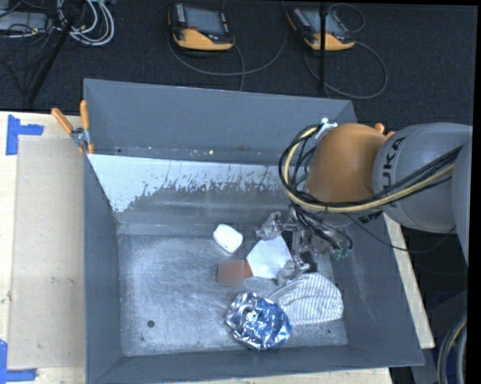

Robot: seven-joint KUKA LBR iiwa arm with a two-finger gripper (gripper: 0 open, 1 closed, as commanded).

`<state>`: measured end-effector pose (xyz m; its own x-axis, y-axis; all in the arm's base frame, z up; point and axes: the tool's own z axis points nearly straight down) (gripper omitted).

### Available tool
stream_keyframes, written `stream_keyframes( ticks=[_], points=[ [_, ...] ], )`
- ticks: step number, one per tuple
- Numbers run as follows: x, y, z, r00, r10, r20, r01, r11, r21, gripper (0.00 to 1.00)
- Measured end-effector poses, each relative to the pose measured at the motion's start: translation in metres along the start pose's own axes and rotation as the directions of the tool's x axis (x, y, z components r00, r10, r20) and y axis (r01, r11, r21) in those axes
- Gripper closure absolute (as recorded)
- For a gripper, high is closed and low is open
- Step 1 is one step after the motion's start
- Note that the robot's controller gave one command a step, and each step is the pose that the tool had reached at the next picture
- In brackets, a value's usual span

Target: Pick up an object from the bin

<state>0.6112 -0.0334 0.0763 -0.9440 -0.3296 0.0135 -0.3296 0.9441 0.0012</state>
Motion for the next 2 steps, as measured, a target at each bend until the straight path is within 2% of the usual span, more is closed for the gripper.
stream_keyframes(
  ticks=[1,2],
  points=[
    [0.0,0.0,0.0,1.0,0.0,0.0,0.0,1.0,0.0,1.0],
    [0.004,0.01,-0.043,1.0,0.004,0.009,-0.004,1.0,-0.005,1.0]
  ],
)
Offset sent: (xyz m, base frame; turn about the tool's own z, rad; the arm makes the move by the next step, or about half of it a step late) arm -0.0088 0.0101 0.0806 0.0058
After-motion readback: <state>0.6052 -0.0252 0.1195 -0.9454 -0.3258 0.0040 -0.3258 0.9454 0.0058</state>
